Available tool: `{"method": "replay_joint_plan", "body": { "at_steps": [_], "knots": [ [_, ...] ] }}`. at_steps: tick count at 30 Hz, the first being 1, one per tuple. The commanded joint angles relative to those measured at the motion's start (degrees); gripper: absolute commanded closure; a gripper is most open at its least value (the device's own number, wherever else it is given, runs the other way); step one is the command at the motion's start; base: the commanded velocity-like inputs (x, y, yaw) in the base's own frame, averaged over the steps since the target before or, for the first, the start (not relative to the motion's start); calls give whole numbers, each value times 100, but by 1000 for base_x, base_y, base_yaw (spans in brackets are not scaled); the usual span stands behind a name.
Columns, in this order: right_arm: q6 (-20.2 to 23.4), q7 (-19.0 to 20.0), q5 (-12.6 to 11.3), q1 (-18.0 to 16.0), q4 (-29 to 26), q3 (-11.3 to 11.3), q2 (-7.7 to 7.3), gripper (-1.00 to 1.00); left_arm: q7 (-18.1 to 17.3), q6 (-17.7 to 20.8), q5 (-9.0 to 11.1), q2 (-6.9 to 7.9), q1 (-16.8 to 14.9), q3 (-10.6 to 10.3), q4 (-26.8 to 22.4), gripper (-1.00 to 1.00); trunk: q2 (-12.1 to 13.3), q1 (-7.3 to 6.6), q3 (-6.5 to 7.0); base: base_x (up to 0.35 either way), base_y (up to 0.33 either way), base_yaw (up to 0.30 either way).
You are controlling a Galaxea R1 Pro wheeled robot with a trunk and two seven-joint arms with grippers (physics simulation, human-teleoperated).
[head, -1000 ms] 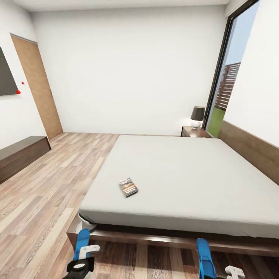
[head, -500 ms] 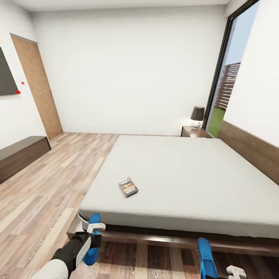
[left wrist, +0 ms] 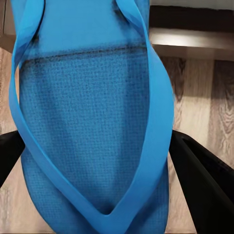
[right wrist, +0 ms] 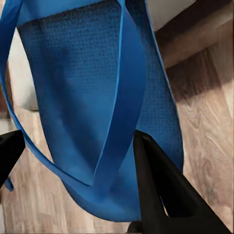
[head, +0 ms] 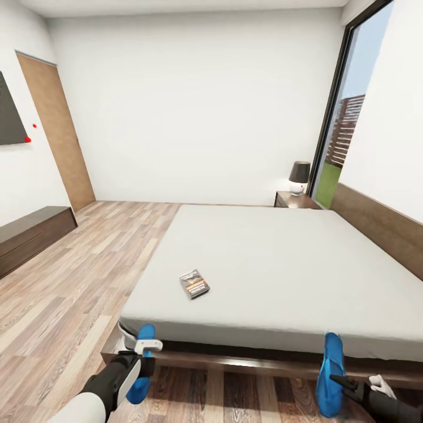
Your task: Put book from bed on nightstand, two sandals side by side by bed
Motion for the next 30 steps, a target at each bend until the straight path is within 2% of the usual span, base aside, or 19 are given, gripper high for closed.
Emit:
{"method": "replay_joint_plan", "body": {
  "at_steps": [1, 4, 7, 30],
  "knots": [
    [363, 132, -100, 2, -188, 13, -8, 100, 29, 92, -17, -1, -2, -23, -13, 100, -4, 0, -7, 0, 0, 0],
    [1008, 340, -268, 1, -458, 8, -18, 100, 31, 249, -55, -4, -2, -31, -17, 100, -4, 0, -7, 0, 0, 0],
    [1184, 392, -309, 1, -526, 7, -20, 100, 31, 294, -63, -13, -2, -38, -19, 100, -84, 44, -43, 0, 0, 0],
    [1262, 405, -318, 2, -486, 44, -11, 100, 49, 322, -61, -14, -2, -26, -19, 100, -1007, 549, -456, 0, 0, 0]
  ]
}}
